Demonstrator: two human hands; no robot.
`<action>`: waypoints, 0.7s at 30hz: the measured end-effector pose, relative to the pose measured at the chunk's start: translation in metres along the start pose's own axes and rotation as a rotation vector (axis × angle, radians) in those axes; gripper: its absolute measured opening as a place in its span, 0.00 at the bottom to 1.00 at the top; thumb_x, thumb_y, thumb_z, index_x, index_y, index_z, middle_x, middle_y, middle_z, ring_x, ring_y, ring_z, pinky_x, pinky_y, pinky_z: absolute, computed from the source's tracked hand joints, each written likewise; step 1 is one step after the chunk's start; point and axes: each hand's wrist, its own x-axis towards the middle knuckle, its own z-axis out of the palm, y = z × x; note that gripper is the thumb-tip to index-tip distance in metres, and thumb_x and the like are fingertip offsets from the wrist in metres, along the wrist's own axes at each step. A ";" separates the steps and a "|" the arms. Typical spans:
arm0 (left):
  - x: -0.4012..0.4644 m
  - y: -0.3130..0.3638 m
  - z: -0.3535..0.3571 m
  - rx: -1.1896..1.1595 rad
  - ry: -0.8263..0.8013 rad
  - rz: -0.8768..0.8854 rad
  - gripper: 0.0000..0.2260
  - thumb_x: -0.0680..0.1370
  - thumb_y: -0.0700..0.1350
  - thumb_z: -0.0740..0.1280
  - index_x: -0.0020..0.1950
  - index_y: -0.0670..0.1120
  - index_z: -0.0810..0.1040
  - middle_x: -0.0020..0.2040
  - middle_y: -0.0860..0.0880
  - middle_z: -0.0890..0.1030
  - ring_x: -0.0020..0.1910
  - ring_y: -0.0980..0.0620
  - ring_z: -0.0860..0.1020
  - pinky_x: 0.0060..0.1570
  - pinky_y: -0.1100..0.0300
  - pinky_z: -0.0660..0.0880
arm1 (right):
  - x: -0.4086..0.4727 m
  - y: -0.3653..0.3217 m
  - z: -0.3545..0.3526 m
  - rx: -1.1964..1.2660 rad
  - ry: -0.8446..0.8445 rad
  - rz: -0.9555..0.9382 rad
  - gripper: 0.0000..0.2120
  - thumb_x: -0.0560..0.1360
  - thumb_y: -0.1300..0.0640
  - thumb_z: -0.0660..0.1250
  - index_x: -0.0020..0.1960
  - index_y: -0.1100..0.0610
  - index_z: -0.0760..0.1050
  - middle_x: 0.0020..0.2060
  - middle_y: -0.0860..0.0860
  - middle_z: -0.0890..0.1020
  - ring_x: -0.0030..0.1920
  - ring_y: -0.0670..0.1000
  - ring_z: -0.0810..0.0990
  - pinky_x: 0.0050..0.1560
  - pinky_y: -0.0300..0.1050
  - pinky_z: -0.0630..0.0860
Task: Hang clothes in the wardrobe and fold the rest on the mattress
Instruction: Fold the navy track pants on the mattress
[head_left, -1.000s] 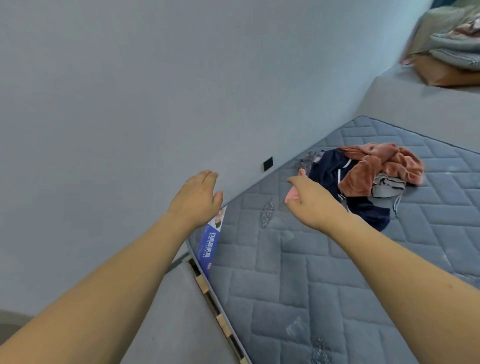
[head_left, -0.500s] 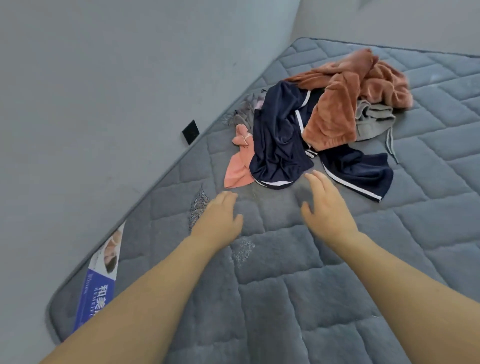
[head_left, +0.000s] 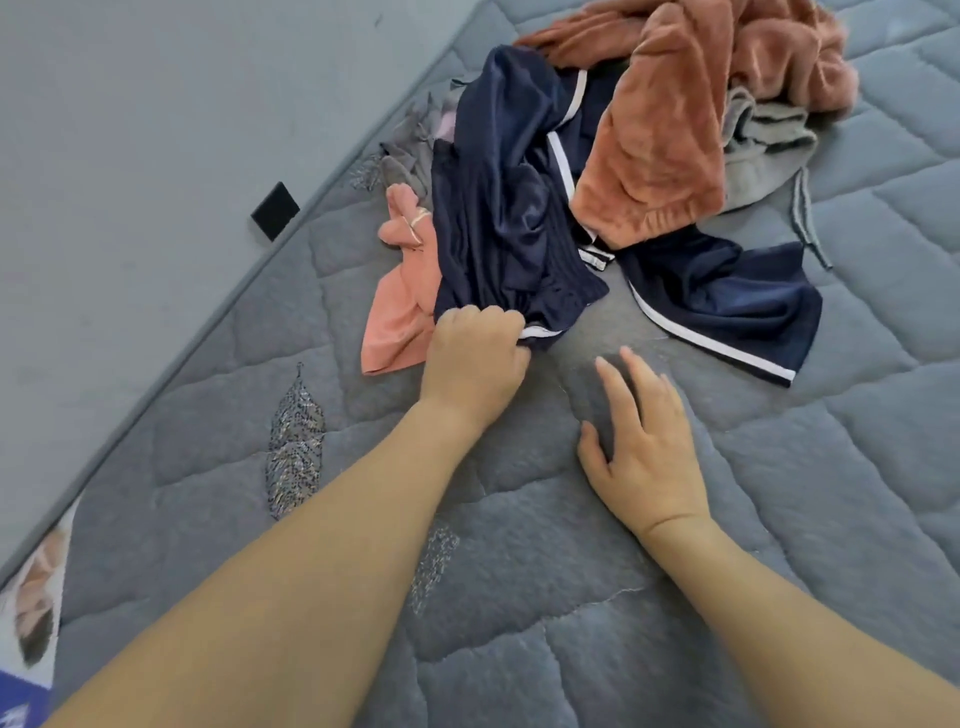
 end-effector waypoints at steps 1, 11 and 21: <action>-0.010 0.007 -0.003 -0.147 -0.015 -0.030 0.06 0.76 0.44 0.61 0.39 0.46 0.69 0.38 0.45 0.77 0.41 0.42 0.73 0.40 0.53 0.60 | 0.000 0.002 0.001 -0.012 0.005 -0.015 0.31 0.74 0.58 0.69 0.75 0.59 0.64 0.73 0.59 0.66 0.73 0.59 0.66 0.74 0.62 0.60; -0.183 -0.002 -0.038 -0.240 -0.445 0.093 0.24 0.67 0.63 0.65 0.59 0.55 0.73 0.55 0.56 0.73 0.55 0.53 0.71 0.51 0.56 0.71 | -0.003 0.005 0.004 -0.092 0.048 -0.164 0.26 0.78 0.54 0.63 0.75 0.55 0.61 0.73 0.58 0.62 0.73 0.59 0.65 0.74 0.63 0.60; -0.134 0.015 0.026 -0.115 -0.701 -0.247 0.60 0.54 0.86 0.52 0.74 0.64 0.25 0.66 0.59 0.14 0.65 0.55 0.15 0.68 0.35 0.47 | 0.003 0.005 -0.003 -0.027 0.023 -0.109 0.38 0.72 0.59 0.70 0.77 0.54 0.56 0.76 0.59 0.57 0.76 0.57 0.57 0.76 0.62 0.53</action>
